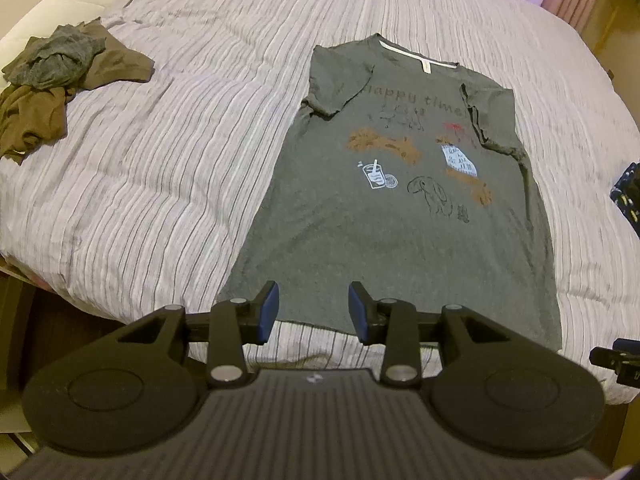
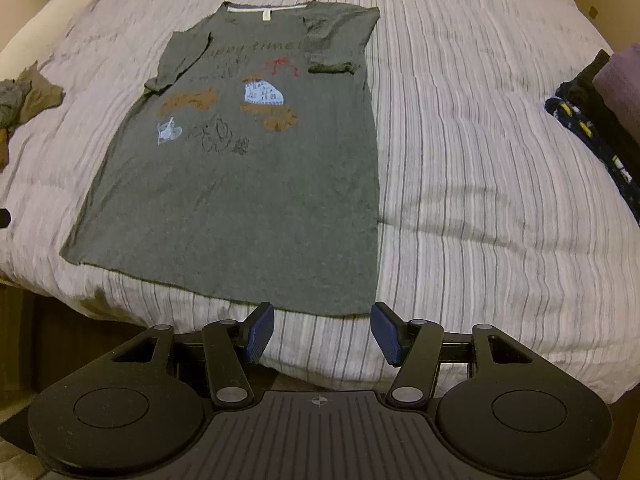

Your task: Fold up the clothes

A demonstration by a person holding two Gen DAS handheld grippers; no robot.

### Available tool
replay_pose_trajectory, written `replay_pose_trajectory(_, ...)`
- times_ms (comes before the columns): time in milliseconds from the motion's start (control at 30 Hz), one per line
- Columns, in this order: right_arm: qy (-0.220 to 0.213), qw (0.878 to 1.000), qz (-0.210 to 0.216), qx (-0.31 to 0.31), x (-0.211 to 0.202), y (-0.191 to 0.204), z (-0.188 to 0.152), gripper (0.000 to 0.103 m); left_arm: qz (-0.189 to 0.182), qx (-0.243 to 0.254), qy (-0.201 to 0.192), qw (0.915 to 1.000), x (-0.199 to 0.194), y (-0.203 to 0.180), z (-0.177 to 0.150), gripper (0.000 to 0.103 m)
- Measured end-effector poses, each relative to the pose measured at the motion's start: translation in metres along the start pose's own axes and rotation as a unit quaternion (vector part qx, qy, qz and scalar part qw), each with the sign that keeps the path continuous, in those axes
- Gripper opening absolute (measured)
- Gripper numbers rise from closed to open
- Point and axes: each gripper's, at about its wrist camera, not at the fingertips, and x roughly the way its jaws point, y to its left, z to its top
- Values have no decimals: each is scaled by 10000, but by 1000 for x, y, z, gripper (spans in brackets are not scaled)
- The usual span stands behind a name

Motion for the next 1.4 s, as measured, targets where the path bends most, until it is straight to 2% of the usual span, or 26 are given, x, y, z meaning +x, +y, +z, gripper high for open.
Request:
replay_pose_trajectory(233,97,9999,-47,28,8,3,-4,57,-23,61,218,9997,13,1,-1,34)
replay_pose_trajectory(300,49,10000,-51,31,7,3,-6,57,-150,56,220,9996,17,8,-3,34)
replay_pose_trajectory(433,-223,9995,87,189,3,-3,-10,57,-642,-434,127,9969,28,47,-3,34)
replay_pose_trajectory(533,-304,9982,221,470,10,-16,-10,57,-795,-728,86,9941,44,76,-1,34)
replay_pose_trajectory(733,-263,9934,530,985,48,-47,-4,57,-969,-883,121,9913,101,119,-6,32)
replay_pose_trajectory(900,-344,9849,1076,1311,85,-73,-1,57,-1156,-741,351,9899,162,137,-16,25)
replay_pose_trajectory(1067,-480,9813,1249,1385,111,-91,-4,57,-1383,-615,423,9876,200,152,-26,25)
replay_pose_trajectory(1200,-513,9722,1584,1646,130,-108,-10,57,-1844,-652,398,9799,216,164,-28,25)
replay_pose_trajectory(1400,-548,9520,2174,2083,136,-134,-22,57,-2604,-706,724,9602,225,178,-31,24)
